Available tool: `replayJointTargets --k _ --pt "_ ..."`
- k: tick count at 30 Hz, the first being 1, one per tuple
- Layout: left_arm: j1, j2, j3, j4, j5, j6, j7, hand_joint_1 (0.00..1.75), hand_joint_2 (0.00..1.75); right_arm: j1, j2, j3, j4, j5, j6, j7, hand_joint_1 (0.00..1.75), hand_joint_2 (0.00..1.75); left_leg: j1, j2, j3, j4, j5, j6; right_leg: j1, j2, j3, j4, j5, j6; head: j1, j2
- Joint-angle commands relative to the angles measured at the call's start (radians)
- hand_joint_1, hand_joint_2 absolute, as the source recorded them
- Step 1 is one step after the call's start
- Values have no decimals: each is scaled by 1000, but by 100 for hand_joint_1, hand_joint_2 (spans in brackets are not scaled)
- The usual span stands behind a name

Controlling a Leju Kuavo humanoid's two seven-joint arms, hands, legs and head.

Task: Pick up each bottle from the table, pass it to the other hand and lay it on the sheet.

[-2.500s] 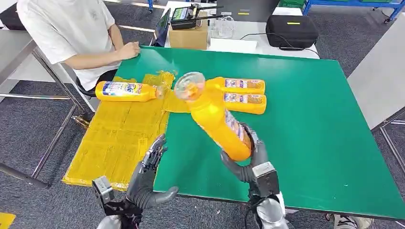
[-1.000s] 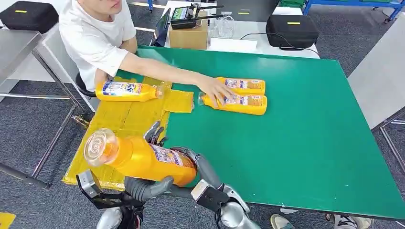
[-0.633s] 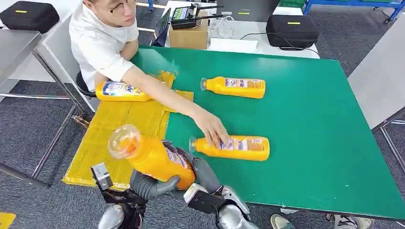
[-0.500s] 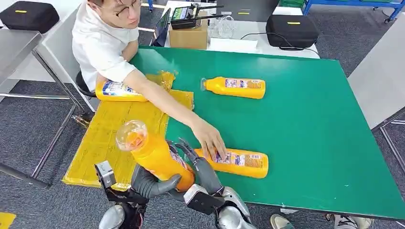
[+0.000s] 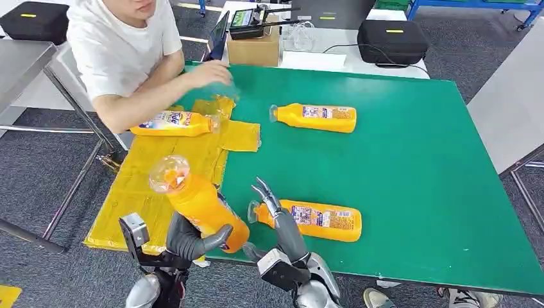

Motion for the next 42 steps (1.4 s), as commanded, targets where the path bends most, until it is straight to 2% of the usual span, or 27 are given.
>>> replayJointTargets --k 1,5,9,18,22,24,25,26,27,28,30,31,36,42 --pt "-55 142 121 19 -456 239 -3 175 175 20 -39 -86 -82 -13 -57 -40 0 0 0 0 4 -3 0 3 1 0 4 -3 0 -5 0 0" --pt "-89 212 203 80 -651 282 24 175 175 33 -33 -126 -140 -45 -56 -60 0 0 0 0 2 -2 0 1 1 0 1 -1 0 -3 0 0" --pt "-171 282 221 235 -801 292 36 175 175 11 -27 -102 -105 -51 -25 -69 0 0 0 -1 3 -3 1 2 1 -1 3 -2 0 -4 0 0" --pt "-343 342 170 497 -905 253 56 175 175 -33 -26 -58 -42 -69 8 -86 0 0 1 -2 2 -2 1 1 1 -1 3 -1 0 -3 0 0" --pt "-392 351 144 560 -927 239 51 175 175 -48 -23 -55 -30 -76 20 -89 0 0 1 -2 5 -5 2 2 2 -1 6 -3 1 -6 0 0" --pt "-419 348 130 598 -925 213 44 175 175 -55 -22 -51 -20 -80 25 -91 0 0 0 -1 3 -2 1 1 1 -1 3 0 0 -3 0 0" --pt "-441 355 98 625 -929 188 27 169 175 -66 -20 -47 -7 -85 32 -94 0 0 1 -2 6 -5 2 3 2 -1 6 -4 1 -7 0 0" --pt "-450 357 87 634 -931 183 26 140 175 -70 -19 -46 0 -88 35 -95 0 0 2 -2 7 -6 3 4 3 -1 7 -5 2 -8 0 0" --pt "-466 367 52 652 -940 154 14 127 175 -80 -18 -42 12 -91 39 -97 0 0 2 -3 7 -6 3 4 3 -2 8 -5 2 -8 0 0" --pt "-468 366 52 652 -940 154 14 127 175 -80 -18 -42 12 -91 39 -97 0 0 0 -3 4 -2 2 2 1 -2 4 0 0 -3 0 0" --pt "-490 370 18 684 -934 123 4 23 175 -89 -17 -39 29 -99 43 -101 0 0 1 -3 5 -3 3 3 2 -3 7 -3 1 -5 0 0" --pt "-501 372 -5 701 -933 117 3 0 175 -94 -17 -39 37 -103 43 -107 0 0 0 -3 6 -2 3 2 0 -3 7 -1 1 -3 0 0" --pt "-536 361 -38 760 -882 62 -9 0 175 -108 -15 -41 58 -113 44 -117 0 0 1 -2 7 -2 3 3 1 -2 9 -1 1 -4 0 0" --pt "-525 366 -36 744 -822 36 -21 0 175 -117 -16 -39 70 -127 32 -117 0 0 1 -1 9 -3 2 2 1 -1 10 -1 0 -4 0 0"
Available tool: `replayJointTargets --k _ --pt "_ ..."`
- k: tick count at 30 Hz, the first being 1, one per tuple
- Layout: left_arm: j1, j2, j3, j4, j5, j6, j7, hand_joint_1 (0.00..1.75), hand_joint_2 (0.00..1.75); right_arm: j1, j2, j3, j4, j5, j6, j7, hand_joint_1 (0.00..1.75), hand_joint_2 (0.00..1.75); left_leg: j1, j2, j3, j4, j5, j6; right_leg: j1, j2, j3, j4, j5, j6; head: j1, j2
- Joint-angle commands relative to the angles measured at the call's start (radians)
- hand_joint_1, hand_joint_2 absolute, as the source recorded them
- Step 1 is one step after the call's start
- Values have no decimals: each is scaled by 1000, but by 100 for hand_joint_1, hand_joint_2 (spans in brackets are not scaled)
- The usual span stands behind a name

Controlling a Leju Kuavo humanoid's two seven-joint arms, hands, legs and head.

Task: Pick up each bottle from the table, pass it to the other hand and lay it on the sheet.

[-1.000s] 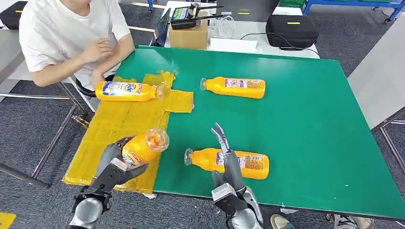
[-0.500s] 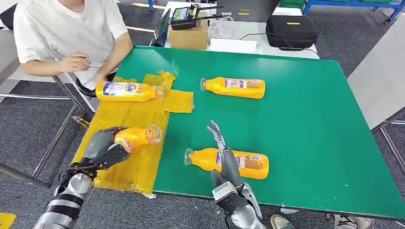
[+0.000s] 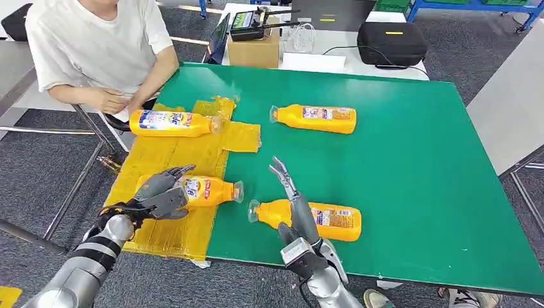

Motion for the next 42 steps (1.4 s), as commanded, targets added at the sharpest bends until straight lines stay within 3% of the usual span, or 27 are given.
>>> replayJointTargets --k 1,8,12,18,22,23,27,30,33,40,42 --pt "-40 8 -64 111 51 -33 -7 0 175 -62 -14 20 102 -17 -11 -5 0 0 1 0 3 -4 0 3 2 0 3 -4 0 -5 0 0" --pt "-38 11 -65 107 55 -33 -7 0 175 -62 -16 22 101 -19 -12 -5 0 0 0 0 1 -2 1 3 1 1 1 -2 1 -4 0 0" --pt "-13 -6 -5 54 139 -11 9 0 175 -59 -22 23 97 -34 -33 -5 0 0 1 1 2 -3 1 3 2 1 2 -3 1 -5 0 0" --pt "59 -115 230 -159 427 -18 34 0 175 -30 -67 -3 25 42 -138 -4 0 0 0 -1 1 -1 0 3 1 -1 1 -2 0 -3 0 0" --pt "151 -264 405 -427 739 -10 -18 0 175 26 -112 -69 -92 95 -179 23 0 0 0 -3 -1 -1 0 4 1 -3 0 -3 0 -3 0 0" --pt "186 -300 428 -519 858 -21 -4 0 175 48 -125 -93 -131 106 -186 37 0 175 0 -3 -2 0 -1 3 1 -3 -1 -2 -1 -2 1 0" --pt "281 -321 401 -689 995 -28 6 0 175 85 -156 -153 -210 129 -191 64 0 175 -1 -2 -2 0 -2 3 0 -2 -1 -2 -1 -2 1 0" --pt "286 -320 396 -689 1006 -28 2 0 175 87 -154 -160 -208 139 -187 72 0 175 -1 0 -2 0 -2 3 1 0 -3 -2 -1 -3 0 0" --pt "314 -328 383 -715 1020 -30 -13 0 175 70 -187 -184 -149 246 -146 185 0 175 0 -1 -3 -1 -1 3 1 -1 -3 -3 0 -4 0 0" --pt "316 -328 369 -716 1011 -40 -14 0 175 34 -221 -190 -76 318 -107 217 0 175 0 0 -3 -1 -1 3 1 -1 -3 -3 0 -3 0 0" --pt "323 -333 357 -718 985 -36 -15 0 175 26 -247 -172 -61 384 -65 276 0 175 0 1 -3 -1 -1 2 1 1 -3 -3 0 -3 0 0"
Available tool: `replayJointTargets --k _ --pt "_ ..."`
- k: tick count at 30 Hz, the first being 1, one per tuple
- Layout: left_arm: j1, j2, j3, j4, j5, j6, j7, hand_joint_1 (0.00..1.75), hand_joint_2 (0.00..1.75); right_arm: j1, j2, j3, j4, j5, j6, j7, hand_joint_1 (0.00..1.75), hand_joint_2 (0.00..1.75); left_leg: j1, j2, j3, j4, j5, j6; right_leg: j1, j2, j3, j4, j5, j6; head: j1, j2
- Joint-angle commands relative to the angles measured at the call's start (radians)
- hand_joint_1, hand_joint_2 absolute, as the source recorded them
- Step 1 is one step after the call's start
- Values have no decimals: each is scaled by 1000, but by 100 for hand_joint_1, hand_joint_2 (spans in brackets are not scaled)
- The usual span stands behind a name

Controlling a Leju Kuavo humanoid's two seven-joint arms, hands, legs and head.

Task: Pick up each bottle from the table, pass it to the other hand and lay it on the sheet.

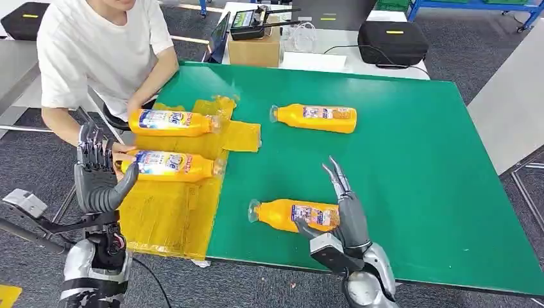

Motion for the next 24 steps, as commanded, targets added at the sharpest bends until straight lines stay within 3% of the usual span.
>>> replayJointTargets --k 1,5,9,14,24 --pt "15 -31 -7 -28 -62 11 -6 0 175 -59 -94 -3 104 108 68 87 0 175 0 0 2 -2 0 3 1 1 2 -2 0 -4 0 0" --pt "109 -56 -89 -76 -171 33 -49 0 175 33 -153 30 6 237 96 203 0 175 0 -2 4 -3 -1 3 1 -2 5 -3 -1 -3 0 0" --pt "188 -38 -185 -120 -258 6 -95 0 175 129 -219 48 -51 335 101 333 0 175 0 -4 5 -3 -2 4 1 -3 6 -4 -2 -4 0 0" --pt "188 -31 -196 -119 -263 9 -102 0 175 129 -233 50 -32 327 90 330 0 175 -1 -1 -2 -1 -1 2 0 -1 -2 -2 -1 -3 0 0" --pt "193 -27 -204 -115 -270 13 -105 0 175 140 -240 58 -28 338 80 359 0 175 0 0 1 -2 -1 3 1 0 0 -2 -1 -4 0 0"
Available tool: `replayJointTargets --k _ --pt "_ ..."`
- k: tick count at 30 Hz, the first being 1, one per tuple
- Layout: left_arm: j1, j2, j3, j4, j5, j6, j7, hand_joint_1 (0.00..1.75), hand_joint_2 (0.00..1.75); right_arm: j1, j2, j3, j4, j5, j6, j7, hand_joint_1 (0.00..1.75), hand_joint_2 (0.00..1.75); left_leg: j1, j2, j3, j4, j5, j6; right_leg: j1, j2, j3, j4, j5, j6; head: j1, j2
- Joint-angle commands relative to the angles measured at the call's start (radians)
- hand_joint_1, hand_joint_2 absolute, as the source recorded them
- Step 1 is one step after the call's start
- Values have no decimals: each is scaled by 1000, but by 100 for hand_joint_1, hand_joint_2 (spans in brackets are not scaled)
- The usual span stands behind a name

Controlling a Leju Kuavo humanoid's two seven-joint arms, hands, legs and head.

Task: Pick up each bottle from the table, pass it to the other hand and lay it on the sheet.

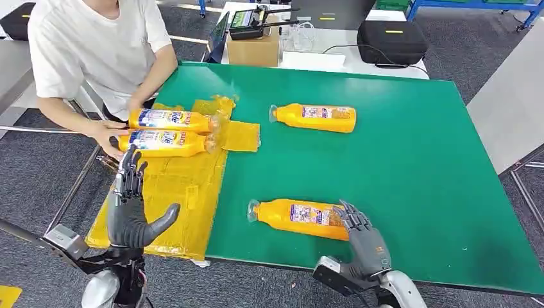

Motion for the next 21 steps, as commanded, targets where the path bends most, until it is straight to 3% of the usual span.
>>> replayJointTargets --k 1,5,10,12,16,18,21 --pt "7 16 -42 19 -21 12 -8 0 175 25 -42 44 5 -8 -9 43 0 175 0 -1 3 -2 -1 3 1 0 3 -2 -1 -3 0 0" --pt "34 68 -77 1 -93 42 -61 0 175 84 -80 119 -99 -38 -42 79 0 175 0 -3 5 -3 -1 3 1 -3 6 -3 -2 -5 0 0" --pt "63 53 -38 -77 -70 31 -56 0 175 88 -89 178 -137 51 -92 180 0 175 0 0 3 -2 -2 3 1 1 3 -2 -2 -5 0 0" --pt "68 60 -24 -101 -68 26 -50 0 175 36 -89 136 -95 84 -107 189 0 175 0 0 0 -1 -1 2 1 1 -1 -1 0 -3 0 0" --pt "47 58 -26 -79 -59 -16 -35 0 175 -153 0 -5 125 -21 -7 49 0 175 0 4 0 -2 0 3 0 4 0 -1 1 -3 0 0" --pt "29 60 -33 -58 -59 -25 -29 0 175 -239 57 -25 250 -80 55 2 0 175 0 7 2 -4 1 3 1 7 1 -4 4 -4 0 0" --pt "-7 53 -21 -41 -44 -20 -23 0 175 -309 94 0 349 -51 38 1 0 175 0 4 4 -3 1 2 1 4 3 -2 3 -3 0 0"
